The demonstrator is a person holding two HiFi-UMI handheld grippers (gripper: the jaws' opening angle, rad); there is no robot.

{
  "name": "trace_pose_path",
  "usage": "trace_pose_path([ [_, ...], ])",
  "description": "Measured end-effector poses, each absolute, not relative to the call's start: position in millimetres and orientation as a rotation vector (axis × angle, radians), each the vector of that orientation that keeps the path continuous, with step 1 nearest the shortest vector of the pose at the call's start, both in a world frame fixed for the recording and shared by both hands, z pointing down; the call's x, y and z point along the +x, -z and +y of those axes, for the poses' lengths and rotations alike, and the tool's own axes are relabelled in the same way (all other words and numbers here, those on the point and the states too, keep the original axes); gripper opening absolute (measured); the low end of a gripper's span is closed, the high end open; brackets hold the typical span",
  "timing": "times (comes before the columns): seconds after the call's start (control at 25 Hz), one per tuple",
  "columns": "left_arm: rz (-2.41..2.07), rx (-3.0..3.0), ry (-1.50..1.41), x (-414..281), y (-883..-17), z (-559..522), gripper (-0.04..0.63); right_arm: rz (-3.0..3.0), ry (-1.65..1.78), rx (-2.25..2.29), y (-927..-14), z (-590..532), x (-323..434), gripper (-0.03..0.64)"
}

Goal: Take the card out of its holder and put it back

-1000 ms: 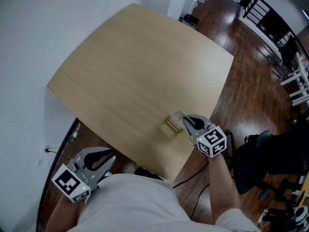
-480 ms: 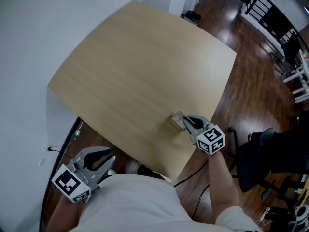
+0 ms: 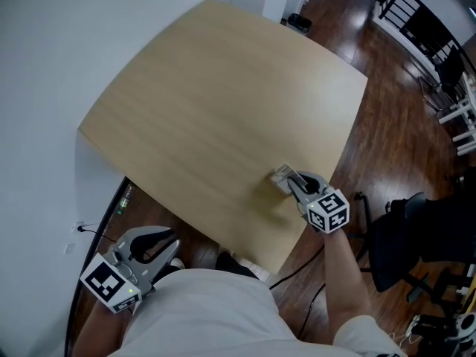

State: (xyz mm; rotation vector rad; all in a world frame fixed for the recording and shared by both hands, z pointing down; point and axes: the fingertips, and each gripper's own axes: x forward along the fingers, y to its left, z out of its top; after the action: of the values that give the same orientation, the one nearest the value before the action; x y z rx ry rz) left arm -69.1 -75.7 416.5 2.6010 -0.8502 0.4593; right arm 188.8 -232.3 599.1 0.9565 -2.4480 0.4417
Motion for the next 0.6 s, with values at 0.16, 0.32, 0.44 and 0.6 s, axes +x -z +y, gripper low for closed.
trace_pose_path([
  [0.16, -0.817, 2.622, -0.453, -75.9, -412.8, -69.4, 0.063, -2.402, -0.385, 1.095, -583.2, -233.9, 193.8, 0.102],
  [0.32, -0.749, 2.672, -0.446, -83.0, -409.7, -55.8, 0.063, -2.321, -0.287, 1.31, -551.2, -218.8, 204.5, 0.161],
  [0.44, -0.684, 2.72, -0.438, -93.0, -404.4, -40.2, 0.063, -2.276, -0.283, 1.407, -527.1, -184.8, 200.8, 0.172],
  [0.6, -0.605, 2.783, -0.421, -119.9, -395.8, -15.6, 0.063, -2.251, -0.307, 1.47, -503.4, -120.2, 171.6, 0.175],
])
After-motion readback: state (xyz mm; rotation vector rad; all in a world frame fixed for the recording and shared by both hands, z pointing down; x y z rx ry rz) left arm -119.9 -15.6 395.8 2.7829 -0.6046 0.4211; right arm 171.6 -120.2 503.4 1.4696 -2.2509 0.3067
